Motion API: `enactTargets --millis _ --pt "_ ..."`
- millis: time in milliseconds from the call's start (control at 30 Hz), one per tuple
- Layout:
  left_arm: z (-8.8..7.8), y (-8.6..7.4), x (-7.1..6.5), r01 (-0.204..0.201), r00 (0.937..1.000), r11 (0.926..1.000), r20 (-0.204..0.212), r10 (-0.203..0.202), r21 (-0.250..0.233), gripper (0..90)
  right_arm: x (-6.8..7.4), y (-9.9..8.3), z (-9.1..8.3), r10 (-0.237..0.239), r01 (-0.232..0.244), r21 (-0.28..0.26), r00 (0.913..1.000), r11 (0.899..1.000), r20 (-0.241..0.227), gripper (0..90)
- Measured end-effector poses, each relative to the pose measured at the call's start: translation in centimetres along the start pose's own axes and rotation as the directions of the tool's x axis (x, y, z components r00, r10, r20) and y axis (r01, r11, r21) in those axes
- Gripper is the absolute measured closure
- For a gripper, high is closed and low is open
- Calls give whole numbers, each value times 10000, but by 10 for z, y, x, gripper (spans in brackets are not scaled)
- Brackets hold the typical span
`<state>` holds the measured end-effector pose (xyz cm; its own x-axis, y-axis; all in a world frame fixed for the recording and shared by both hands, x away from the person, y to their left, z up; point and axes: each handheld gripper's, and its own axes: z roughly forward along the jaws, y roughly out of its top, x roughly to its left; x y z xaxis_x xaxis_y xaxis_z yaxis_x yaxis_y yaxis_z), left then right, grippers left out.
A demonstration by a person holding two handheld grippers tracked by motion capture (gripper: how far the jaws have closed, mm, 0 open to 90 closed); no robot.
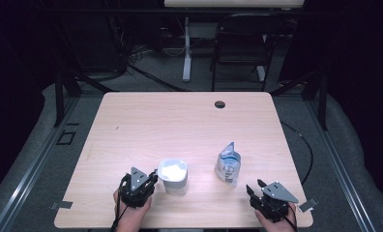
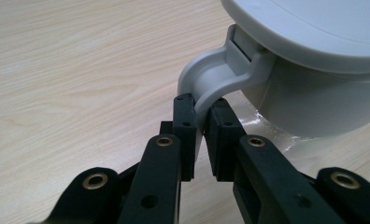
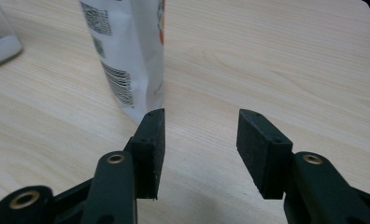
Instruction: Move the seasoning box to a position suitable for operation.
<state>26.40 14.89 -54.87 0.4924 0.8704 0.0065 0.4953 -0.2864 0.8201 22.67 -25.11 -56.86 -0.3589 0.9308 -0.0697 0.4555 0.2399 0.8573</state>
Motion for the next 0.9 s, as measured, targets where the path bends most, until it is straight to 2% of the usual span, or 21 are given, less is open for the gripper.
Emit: enactTargets --millis 333,600,900 --pt "2 1 -8 46 9996 10000 294 -45 -45 826 9 1 1 -320 320 -9 9990 9995 -302 521" --pt "1 1 -16 -202 9983 9998 538 203 -25 827 10 1 0 -374 374 5 9988 9993 -324 511" --pt "2 1 -13 -154 9963 9998 847 162 -96 814 12 0 2 -434 438 86 9981 9990 -426 511"
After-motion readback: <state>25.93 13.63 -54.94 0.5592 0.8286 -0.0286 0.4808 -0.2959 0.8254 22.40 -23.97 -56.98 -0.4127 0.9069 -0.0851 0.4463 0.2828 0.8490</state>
